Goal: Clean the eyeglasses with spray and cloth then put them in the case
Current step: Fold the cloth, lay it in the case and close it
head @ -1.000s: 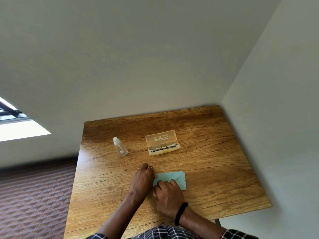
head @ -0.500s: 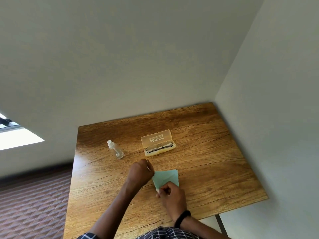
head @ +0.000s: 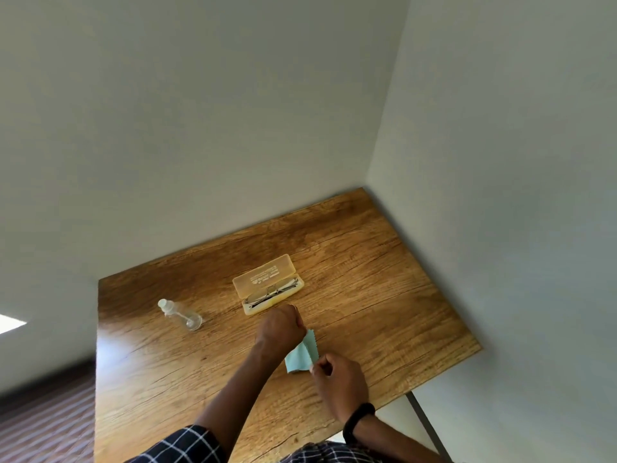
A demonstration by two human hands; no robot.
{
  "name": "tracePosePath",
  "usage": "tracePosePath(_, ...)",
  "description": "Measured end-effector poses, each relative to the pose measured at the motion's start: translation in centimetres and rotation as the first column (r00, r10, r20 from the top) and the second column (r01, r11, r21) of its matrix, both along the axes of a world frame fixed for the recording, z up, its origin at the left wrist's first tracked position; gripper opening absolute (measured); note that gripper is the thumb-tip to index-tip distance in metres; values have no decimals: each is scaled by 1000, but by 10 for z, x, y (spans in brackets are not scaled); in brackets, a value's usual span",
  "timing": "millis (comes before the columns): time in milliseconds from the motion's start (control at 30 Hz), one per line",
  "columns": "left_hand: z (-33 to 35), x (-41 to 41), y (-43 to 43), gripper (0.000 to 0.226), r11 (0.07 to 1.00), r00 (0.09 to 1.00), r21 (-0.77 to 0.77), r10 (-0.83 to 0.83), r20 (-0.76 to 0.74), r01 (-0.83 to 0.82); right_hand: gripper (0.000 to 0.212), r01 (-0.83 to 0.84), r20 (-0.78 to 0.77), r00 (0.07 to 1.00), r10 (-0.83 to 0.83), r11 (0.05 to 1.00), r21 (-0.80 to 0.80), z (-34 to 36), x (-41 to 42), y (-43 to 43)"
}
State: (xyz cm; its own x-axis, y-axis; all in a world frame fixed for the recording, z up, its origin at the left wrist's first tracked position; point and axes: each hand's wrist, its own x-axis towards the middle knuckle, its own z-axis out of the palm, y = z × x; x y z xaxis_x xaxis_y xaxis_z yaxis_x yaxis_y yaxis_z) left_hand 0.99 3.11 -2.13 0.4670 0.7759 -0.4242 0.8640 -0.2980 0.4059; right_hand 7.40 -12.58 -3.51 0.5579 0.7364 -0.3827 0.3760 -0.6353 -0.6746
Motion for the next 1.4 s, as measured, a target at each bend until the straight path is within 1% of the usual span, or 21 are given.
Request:
tracePosePath(267,-8,15,-3,8,1000,998,20,-18,-55,19,17,-38,90,995,43,998,-59,-6,14,-3)
tracePosePath(367,-12,17,-3,6,999,999,26,-20,-48,22,18,-57,121,990,65,996,-73,-9,15,-3)
tracePosePath(500,-15,18,-4,17,999,1000,33,-2,-16,2,18,-81,154,984,92,994,-79,-11,16,-2)
tracePosePath(600,-14,13,-3,19,996,998,78,37,52,-41,14,-77,152,985,82,996,-37,-11,20,-4)
tracePosePath(700,-9,-4,-4,16,987,994,133,82,70,-91,8,-60,134,989,55,998,31,-13,26,-10)
tracePosePath(767,-10,-21,-5,15,982,990,137,118,83,-129,8,-107,194,977,89,990,86,-16,29,-15)
tracePosePath(833,-13,-35,-8,15,986,987,94,132,89,-140,12,-251,356,917,182,954,160,-24,32,-18)
tracePosePath(900,-16,-41,-11,22,990,989,46,134,62,-137,22,-432,513,807,292,885,175,-30,30,-17)
tracePosePath(933,-18,-43,-12,27,990,990,38,132,40,-133,27,-509,557,753,351,847,154,-32,27,-16)
tracePosePath(1033,-20,-41,-17,32,991,993,63,118,23,-119,36,-636,618,626,475,770,52,-34,20,-13)
tracePosePath(1100,-22,-42,-18,33,989,993,92,107,58,-112,41,-659,620,586,522,752,-11,-34,18,-13)
tracePosePath(1200,-27,-47,-19,30,982,985,141,106,136,-125,46,-646,605,586,539,761,-53,-34,22,-14)
tracePosePath(1300,-28,-52,-23,24,973,981,195,90,170,-123,48,-600,592,633,498,799,-31,-33,23,-15)
tracePosePath(1400,-23,-50,-25,21,971,976,164,152,155,-177,33,-564,578,687,441,825,41,-29,18,-12)
